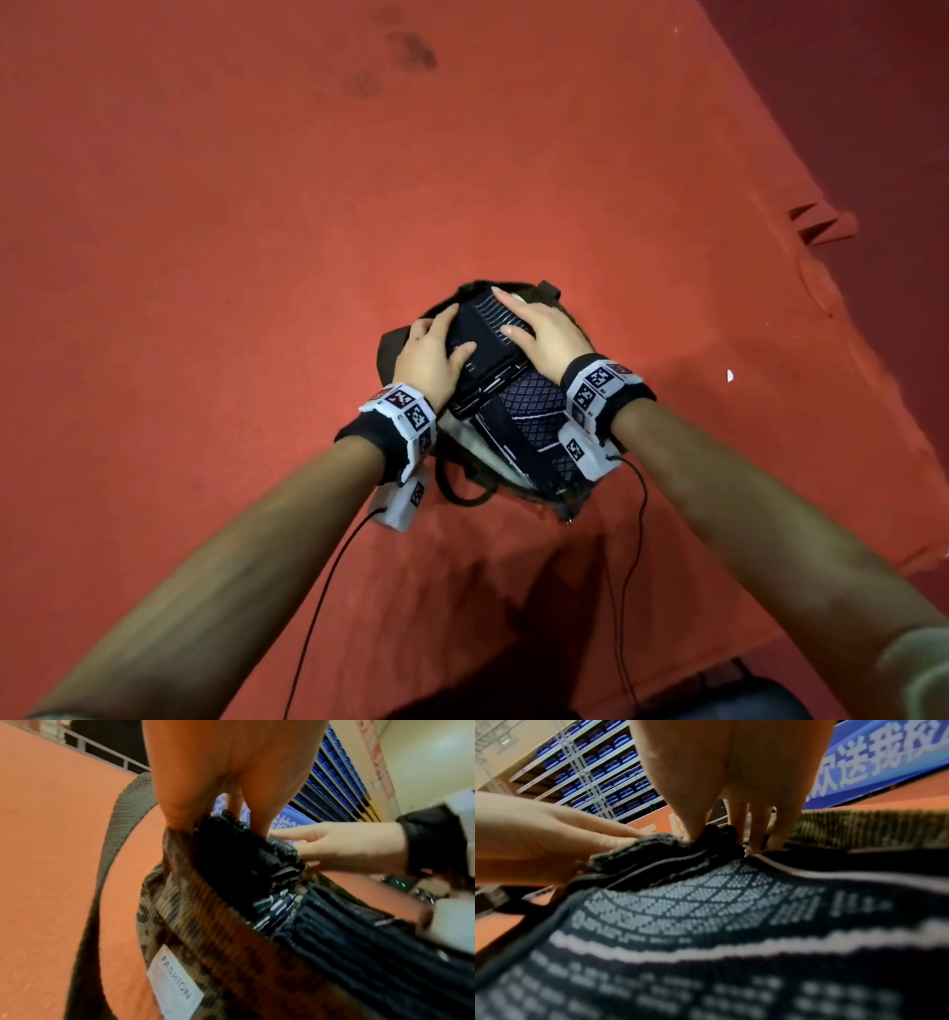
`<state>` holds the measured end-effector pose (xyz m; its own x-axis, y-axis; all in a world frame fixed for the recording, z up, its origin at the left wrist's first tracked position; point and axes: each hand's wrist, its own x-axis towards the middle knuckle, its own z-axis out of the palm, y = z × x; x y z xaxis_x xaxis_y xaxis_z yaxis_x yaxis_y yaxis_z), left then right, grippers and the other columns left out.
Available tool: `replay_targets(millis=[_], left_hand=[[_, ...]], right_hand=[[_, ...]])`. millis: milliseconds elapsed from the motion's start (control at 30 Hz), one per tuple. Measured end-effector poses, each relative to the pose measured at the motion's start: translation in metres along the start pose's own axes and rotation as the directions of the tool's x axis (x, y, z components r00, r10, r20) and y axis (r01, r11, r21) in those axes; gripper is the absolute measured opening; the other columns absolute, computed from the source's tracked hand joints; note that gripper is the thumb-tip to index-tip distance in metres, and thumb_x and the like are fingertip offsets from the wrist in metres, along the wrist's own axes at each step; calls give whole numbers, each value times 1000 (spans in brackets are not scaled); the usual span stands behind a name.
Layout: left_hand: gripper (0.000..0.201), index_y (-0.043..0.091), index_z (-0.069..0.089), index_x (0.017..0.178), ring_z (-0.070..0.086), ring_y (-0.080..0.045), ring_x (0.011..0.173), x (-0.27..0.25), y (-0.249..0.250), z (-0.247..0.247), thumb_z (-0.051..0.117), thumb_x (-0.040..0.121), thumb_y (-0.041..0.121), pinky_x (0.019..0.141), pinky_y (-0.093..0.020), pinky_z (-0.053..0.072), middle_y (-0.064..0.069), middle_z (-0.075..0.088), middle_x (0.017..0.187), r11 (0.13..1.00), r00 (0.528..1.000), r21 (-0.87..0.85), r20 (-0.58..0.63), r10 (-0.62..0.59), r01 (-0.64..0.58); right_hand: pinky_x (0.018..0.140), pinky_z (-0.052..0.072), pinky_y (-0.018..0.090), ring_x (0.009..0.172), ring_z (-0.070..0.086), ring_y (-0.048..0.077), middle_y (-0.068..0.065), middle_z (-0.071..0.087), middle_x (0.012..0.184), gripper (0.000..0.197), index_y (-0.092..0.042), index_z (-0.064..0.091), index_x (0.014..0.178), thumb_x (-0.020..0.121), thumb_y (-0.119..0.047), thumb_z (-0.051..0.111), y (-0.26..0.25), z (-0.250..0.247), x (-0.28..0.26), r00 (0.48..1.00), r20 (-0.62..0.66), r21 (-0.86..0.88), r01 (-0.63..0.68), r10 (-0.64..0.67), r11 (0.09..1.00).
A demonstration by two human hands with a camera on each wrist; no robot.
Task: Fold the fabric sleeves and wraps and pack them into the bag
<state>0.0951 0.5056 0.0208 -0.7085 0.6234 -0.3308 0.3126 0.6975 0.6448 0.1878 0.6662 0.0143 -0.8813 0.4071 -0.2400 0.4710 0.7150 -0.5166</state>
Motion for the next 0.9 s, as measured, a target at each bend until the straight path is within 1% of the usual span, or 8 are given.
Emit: replay_targets(millis=[133,233,333,467,533,633,733,900], left_hand=[[59,26,19,149,47,-36,121,2,-2,4,41,97,41,91,-45,44,-15,39,141,981,999,188,27,43,-47],[59,31,19,148,49,-34,120,2,2,-6,40,96,48,87,-46,46,-11,45,136,958,998,282,49,28,-40],[56,29,31,145,50,-32,118,2,0,-22,44,94,49,89,-42,45,-9,53,129,929,995,356,24,97,-99],[45,17,46,135,43,-30,114,-1,-7,-43,50,93,34,94,-39,39,-11,49,126,906,971,391,-98,218,-164],[56,19,36,140,41,-34,118,1,-14,-51,56,90,31,95,-44,38,-13,45,131,920,986,387,-126,110,-53],[69,15,33,140,50,-36,119,6,-27,-53,66,84,38,96,-44,44,-16,52,132,959,989,258,58,-135,116],[46,7,55,120,60,-32,105,9,-40,-40,70,82,28,86,-35,48,-15,64,115,979,968,58,153,-201,194],[28,5,59,110,62,-32,96,6,-44,-27,64,84,15,78,-34,49,-17,66,108,919,940,-197,104,-326,340]], right_hand=[[111,30,45,136,32,30,11,38,148,44,-25,43,140,97,-17,46,-12,-1,-5,971,-67,-255,206,-230,945],[119,17,40,144,19,27,11,22,156,38,-22,48,137,100,-26,43,-14,-1,-8,953,-30,-282,280,-300,918],[116,25,43,139,32,31,13,38,149,33,-14,59,127,94,-17,53,-17,3,-13,902,-94,-322,373,-421,870],[117,22,46,143,19,35,17,35,149,40,-31,42,140,100,-32,39,-32,7,-19,946,89,-244,325,-312,914],[119,12,40,146,8,31,15,22,155,44,-38,31,144,100,-41,32,-32,5,-16,959,168,-296,271,-230,916],[118,10,38,147,5,30,13,18,157,44,-38,31,144,99,-39,35,-32,7,-12,955,210,-328,272,-211,905],[118,8,38,147,4,29,11,17,157,43,-37,35,142,99,-35,39,-28,7,-9,961,212,-275,233,-178,933],[120,5,41,147,0,27,8,15,158,41,-36,38,141,99,-32,41,-24,14,-13,965,203,-180,201,-164,963]])
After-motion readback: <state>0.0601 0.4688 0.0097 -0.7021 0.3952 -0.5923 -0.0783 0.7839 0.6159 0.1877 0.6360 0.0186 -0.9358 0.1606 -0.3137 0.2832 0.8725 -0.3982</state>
